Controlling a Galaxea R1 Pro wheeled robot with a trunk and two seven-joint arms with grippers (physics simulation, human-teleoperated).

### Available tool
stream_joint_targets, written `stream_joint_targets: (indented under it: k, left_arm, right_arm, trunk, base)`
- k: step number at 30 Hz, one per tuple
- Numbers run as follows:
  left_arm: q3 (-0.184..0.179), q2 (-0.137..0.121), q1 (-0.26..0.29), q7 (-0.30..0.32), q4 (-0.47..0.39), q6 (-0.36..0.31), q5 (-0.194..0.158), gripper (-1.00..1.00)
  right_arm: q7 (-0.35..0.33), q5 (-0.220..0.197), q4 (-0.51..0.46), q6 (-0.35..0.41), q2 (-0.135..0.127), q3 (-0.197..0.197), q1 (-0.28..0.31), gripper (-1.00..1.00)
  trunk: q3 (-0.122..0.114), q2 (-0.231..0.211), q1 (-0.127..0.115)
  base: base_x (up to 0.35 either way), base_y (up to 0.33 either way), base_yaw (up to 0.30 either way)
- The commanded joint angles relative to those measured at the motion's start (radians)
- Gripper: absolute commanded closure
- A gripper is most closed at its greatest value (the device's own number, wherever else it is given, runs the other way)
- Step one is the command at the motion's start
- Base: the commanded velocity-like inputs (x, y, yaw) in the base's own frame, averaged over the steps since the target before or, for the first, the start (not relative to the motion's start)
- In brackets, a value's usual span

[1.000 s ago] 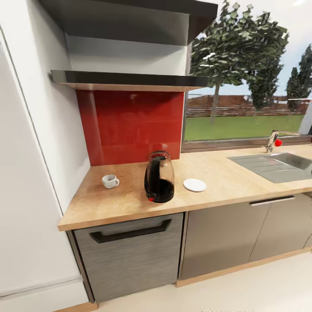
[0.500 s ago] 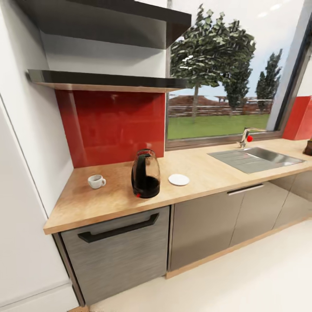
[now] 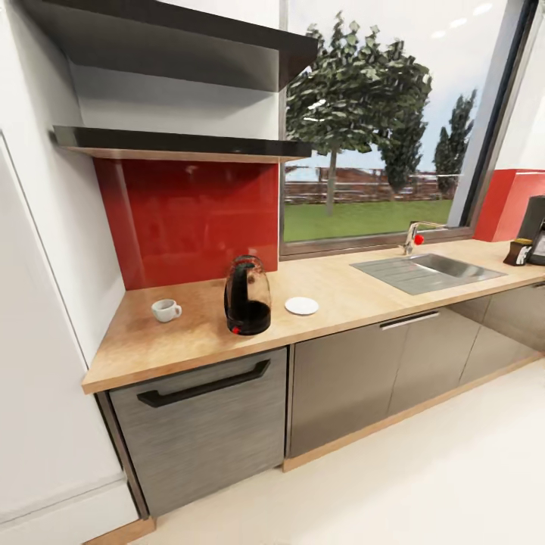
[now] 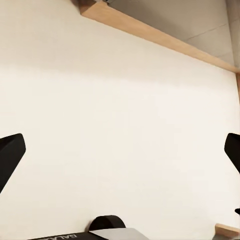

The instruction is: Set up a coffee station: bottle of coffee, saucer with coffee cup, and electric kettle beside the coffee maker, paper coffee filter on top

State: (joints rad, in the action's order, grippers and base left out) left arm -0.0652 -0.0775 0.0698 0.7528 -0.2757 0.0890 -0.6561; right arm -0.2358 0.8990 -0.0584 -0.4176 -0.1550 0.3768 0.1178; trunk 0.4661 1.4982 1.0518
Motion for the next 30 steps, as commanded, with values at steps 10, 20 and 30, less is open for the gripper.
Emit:
stream_joint_targets:
  k: [10, 20, 30]
  left_arm:
    - [-0.115, 0.004, 0.001, -0.169, -0.518, -0.043, 0.1, -1.0]
    - [-0.146, 0.018, 0.001, -0.382, -1.051, -0.352, 0.16, -1.0]
    - [-0.148, 0.05, 0.027, -0.456, -1.272, -0.521, 0.184, -1.0]
  right_arm:
    - [-0.001, 0.001, -0.001, -0.001, 0.0, 0.011, 0.0, -1.0]
    - [0.0, 0.0, -0.005, -0.001, -0.002, 0.011, 0.0, -1.0]
    - [0.0, 0.0, -0.006, -0.001, -0.003, 0.011, 0.0, -1.0]
  trunk:
    - [0.001, 0.001, 0.0]
    - [0.001, 0.001, 0.0]
    - [0.001, 0.001, 0.0]
  base:
    - [-0.001, 0.0, 0.0]
    - [0.0, 0.0, 0.0]
    - [0.0, 0.0, 0.0]
